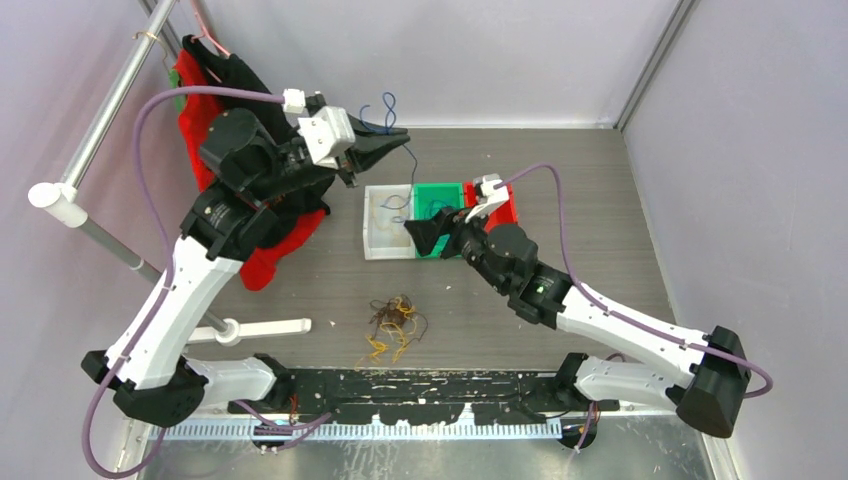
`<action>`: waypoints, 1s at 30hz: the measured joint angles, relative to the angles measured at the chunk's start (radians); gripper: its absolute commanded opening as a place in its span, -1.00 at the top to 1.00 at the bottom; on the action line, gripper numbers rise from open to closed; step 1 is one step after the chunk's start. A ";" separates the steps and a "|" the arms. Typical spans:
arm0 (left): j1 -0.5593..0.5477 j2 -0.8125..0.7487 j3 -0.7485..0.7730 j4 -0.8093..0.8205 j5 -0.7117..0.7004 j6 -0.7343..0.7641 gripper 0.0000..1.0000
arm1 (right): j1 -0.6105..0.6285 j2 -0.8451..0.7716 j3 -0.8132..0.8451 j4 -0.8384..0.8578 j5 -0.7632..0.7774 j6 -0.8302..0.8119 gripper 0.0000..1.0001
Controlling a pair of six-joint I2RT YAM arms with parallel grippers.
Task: Untangle the cables
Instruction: Untie the cable, then place the cable in the bin.
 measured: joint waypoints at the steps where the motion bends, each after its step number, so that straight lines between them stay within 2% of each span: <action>1: 0.000 0.000 -0.015 -0.003 0.002 -0.008 1.00 | -0.015 0.006 0.006 0.000 0.011 0.000 -0.55; 7: 0.000 0.024 -0.078 -0.006 0.003 -0.020 1.00 | -0.097 0.011 0.011 -0.005 0.051 0.013 -0.55; 16: 0.000 0.201 -0.094 0.007 -0.017 -0.014 1.00 | -0.163 -0.071 -0.063 -0.111 0.143 0.032 -0.53; 24: 0.000 0.331 -0.082 0.051 -0.032 0.013 1.00 | -0.235 -0.124 -0.123 -0.243 0.278 0.063 -0.51; 30: 0.000 0.474 -0.019 0.070 -0.048 0.021 1.00 | -0.251 -0.230 -0.198 -0.297 0.374 0.074 -0.51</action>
